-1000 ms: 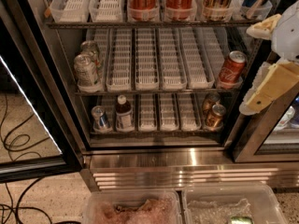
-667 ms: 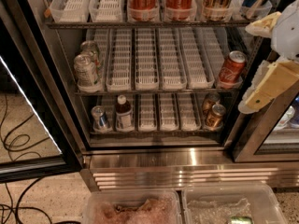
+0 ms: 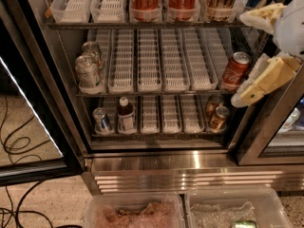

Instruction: Pick coke can from top shelf of fridge

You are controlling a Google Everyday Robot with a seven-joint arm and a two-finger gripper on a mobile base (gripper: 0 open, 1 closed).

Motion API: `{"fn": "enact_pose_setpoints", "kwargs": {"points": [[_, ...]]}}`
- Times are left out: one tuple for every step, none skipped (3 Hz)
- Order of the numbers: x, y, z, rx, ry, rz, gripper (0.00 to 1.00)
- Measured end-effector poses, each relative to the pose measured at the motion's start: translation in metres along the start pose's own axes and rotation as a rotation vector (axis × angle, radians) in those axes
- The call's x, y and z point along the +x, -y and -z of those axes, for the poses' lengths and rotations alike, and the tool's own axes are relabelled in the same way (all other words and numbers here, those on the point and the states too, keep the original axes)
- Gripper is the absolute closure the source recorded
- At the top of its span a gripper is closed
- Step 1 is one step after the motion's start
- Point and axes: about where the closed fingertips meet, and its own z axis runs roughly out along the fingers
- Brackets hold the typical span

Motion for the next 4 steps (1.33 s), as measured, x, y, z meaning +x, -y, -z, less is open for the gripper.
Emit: {"fn": "enact_pose_setpoints", "kwargs": {"points": [[-0.070,0.020,-0.010,0.054,0.245,0.040,0.00],[-0.097,0.023,-0.017,0.057,0.318,0.064,0.00],[-0.097,0.023,-0.017,0.058,0.318,0.064,0.00],[-0.105,0.026,-0.029,0.071,0.338,0.050,0.00]]}}
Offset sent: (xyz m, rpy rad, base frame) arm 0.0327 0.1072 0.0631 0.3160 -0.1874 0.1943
